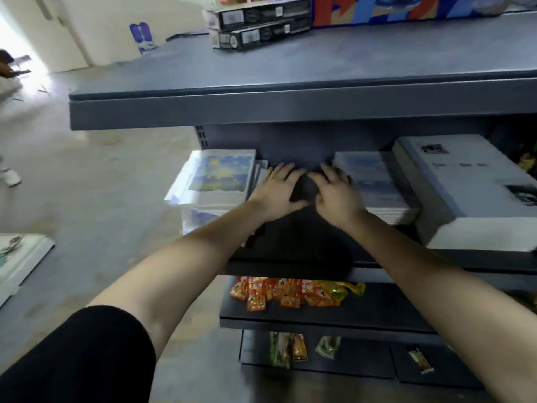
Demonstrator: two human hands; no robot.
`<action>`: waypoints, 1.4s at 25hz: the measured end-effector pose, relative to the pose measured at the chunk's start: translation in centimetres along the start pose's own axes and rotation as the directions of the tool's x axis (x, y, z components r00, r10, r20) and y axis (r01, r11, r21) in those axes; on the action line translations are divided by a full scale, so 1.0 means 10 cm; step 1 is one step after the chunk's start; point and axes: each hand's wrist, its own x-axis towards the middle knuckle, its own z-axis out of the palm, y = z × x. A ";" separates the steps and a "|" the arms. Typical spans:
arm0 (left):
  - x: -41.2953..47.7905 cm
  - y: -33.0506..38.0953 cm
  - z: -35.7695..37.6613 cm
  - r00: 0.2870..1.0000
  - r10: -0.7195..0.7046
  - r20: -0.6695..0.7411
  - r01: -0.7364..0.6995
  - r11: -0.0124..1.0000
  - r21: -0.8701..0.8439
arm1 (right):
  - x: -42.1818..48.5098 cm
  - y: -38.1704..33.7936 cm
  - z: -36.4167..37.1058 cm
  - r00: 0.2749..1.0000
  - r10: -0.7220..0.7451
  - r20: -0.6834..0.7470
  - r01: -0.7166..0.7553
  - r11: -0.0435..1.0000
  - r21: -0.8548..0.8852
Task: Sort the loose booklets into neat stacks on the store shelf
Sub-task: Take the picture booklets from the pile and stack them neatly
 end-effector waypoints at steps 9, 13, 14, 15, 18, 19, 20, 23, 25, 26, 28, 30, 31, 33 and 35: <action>-0.81 -1.21 -0.18 0.965 -0.263 0.005 0.262 0.962 0.074 | 0.53 -1.31 0.38 0.987 -0.138 0.078 0.133 0.989 0.070; -0.96 -1.47 -0.14 0.978 -0.208 -0.026 0.209 0.974 0.085 | 0.72 -1.63 0.49 0.968 -0.132 0.213 0.137 0.990 -0.012; -0.95 -1.48 -0.14 0.979 -0.202 -0.030 0.203 0.975 0.091 | 0.75 -1.65 0.45 0.964 -0.133 0.229 0.138 0.990 -0.003; -0.94 -1.47 -0.14 0.980 -0.197 -0.021 0.199 0.972 0.122 | 0.78 -1.65 0.40 0.955 -0.135 0.263 0.134 0.991 0.022; -0.92 -1.47 -0.11 0.980 -0.196 0.014 0.187 0.950 0.249 | 0.79 -1.61 0.35 0.926 -0.149 0.346 0.162 0.987 -0.009; -0.91 -1.47 -0.11 0.980 -0.200 0.015 0.189 0.946 0.261 | 0.78 -1.61 0.36 0.925 -0.150 0.350 0.174 0.984 -0.039; -0.91 -1.47 -0.11 0.979 -0.205 0.020 0.193 0.945 0.265 | 0.77 -1.61 0.39 0.928 -0.145 0.344 0.177 0.982 -0.065; -0.89 -1.45 -0.10 0.970 -0.241 0.039 0.221 0.934 0.283 | 0.75 -1.69 0.50 0.954 -0.073 0.292 0.118 0.983 -0.140; -0.89 -1.43 -0.10 0.966 -0.254 0.038 0.233 0.930 0.285 | 0.73 -1.75 0.53 0.959 -0.024 0.281 0.074 0.982 -0.172; -0.90 -1.42 -0.09 0.967 -0.254 0.031 0.236 0.931 0.277 | 0.74 -1.75 0.53 0.958 -0.022 0.287 0.075 0.982 -0.174; -0.92 -1.38 -0.08 0.968 -0.250 -0.001 0.242 0.936 0.254 | 0.75 -1.71 0.53 0.950 -0.046 0.307 0.099 0.982 -0.159; -0.95 -1.34 -0.05 0.966 -0.257 -0.028 0.256 0.935 0.245 | 0.74 -1.65 0.52 0.945 -0.061 0.322 0.112 0.984 -0.141; -0.97 -1.31 -0.03 0.964 -0.263 -0.023 0.261 0.932 0.252 | 0.72 -1.63 0.52 0.945 -0.065 0.322 0.114 0.984 -0.136; -1.02 -1.24 -0.01 0.965 -0.262 -0.026 0.260 0.932 0.252 | 0.65 -1.59 0.50 0.948 -0.089 0.304 0.136 0.981 -0.136; -1.08 -1.18 -0.04 0.973 -0.210 -0.094 0.224 0.958 0.178 | 0.58 -1.55 0.49 0.951 -0.126 0.283 0.166 0.979 -0.120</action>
